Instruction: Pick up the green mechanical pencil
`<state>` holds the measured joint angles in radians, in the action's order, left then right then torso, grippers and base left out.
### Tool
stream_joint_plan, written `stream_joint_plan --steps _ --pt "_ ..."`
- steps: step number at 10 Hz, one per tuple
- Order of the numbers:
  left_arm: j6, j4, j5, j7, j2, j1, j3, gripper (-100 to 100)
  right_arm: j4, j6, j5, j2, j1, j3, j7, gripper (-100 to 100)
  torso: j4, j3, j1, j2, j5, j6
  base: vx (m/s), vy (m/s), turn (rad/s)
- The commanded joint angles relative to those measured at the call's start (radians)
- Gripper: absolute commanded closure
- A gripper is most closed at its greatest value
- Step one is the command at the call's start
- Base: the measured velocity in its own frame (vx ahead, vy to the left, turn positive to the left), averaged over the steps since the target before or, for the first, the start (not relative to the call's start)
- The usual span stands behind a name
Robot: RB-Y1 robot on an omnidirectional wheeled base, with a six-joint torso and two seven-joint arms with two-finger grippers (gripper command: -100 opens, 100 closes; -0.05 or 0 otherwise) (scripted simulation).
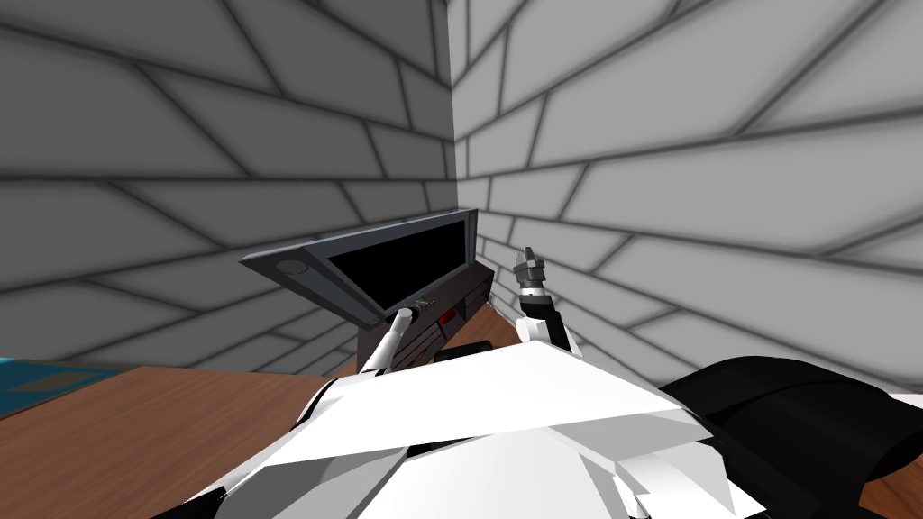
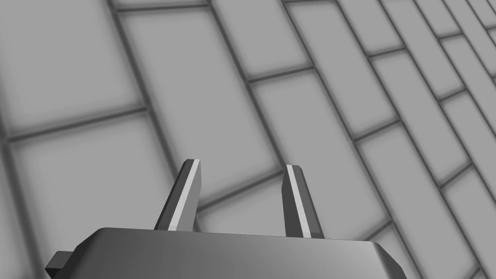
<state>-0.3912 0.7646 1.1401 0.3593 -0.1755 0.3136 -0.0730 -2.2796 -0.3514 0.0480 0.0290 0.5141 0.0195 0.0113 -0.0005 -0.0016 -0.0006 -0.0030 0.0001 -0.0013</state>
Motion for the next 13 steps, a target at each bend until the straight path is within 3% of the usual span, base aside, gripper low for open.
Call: stream_joint_plan --steps 1,3,5,13 --pt "0.000 0.000 0.000 0.000 0.000 0.000 0.000 -100 0.000 0.000 0.000 0.000 0.000 0.000 0.000 0 0.000 0.000 0.000 0.000 0.000 0.000 0.000 0.000 0.000" --pt "0.000 0.000 0.000 0.000 0.000 0.000 0.000 -100 0.000 0.000 0.000 0.000 0.000 0.000 0.000 0 0.000 0.000 0.001 0.001 0.000 0.000 -0.004 0.005 -0.014" --pt "0.047 0.003 -0.003 -0.025 0.045 -0.026 0.001 -100 0.000 0.000 0.000 0.000 0.000 0.000 0.000 0 0.000 0.000 0.000 0.001 0.000 0.000 -0.007 0.008 -0.025" --pt "0.047 0.003 -0.003 -0.025 0.045 -0.026 0.001 -100 0.000 0.000 0.000 0.000 0.000 0.000 0.000 0 -0.001 -0.001 -0.001 0.000 0.001 0.001 0.001 -0.001 0.002"
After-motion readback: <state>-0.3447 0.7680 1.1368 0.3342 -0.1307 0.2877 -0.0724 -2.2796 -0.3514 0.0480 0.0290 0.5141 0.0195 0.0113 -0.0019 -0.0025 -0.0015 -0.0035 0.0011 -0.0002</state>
